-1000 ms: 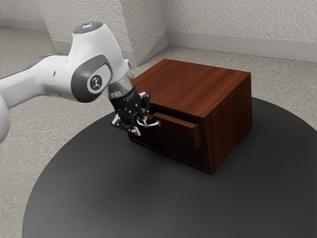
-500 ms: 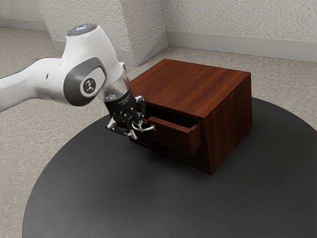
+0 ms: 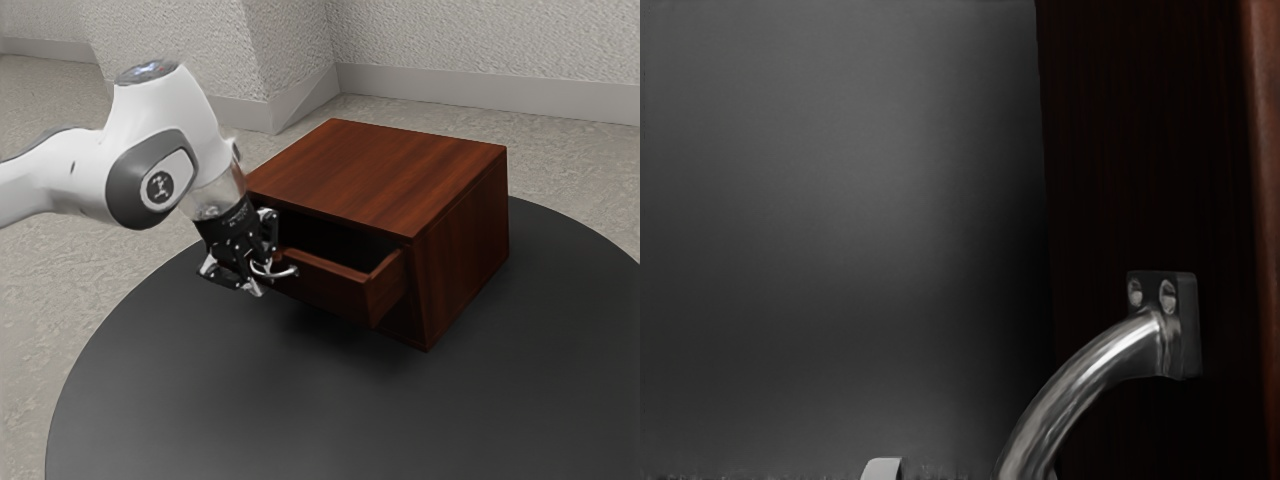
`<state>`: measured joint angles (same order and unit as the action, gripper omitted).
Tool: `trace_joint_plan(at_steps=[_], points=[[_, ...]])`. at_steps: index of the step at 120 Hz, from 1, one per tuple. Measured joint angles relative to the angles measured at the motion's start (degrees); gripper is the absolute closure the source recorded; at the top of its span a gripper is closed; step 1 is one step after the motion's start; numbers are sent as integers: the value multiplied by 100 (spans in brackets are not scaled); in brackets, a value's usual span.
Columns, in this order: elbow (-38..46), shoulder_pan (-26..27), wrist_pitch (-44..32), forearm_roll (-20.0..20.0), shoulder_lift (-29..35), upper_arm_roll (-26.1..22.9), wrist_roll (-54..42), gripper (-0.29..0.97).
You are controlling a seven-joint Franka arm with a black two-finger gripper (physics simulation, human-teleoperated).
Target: Pull the drawer handle with one arm to open the drawer
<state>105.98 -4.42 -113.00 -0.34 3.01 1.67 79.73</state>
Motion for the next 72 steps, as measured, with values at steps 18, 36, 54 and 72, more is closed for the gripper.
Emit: trace_joint_plan(at_steps=[18, 36, 54, 72], points=[[207, -16, -3, -1, 203, -4, 23, 62], [331, 15, -2, 2, 312, -5, 42, 62], [491, 16, 0, 6, 456, 1, 57, 62], [623, 18, -4, 11, 587, 4, 68, 61]])
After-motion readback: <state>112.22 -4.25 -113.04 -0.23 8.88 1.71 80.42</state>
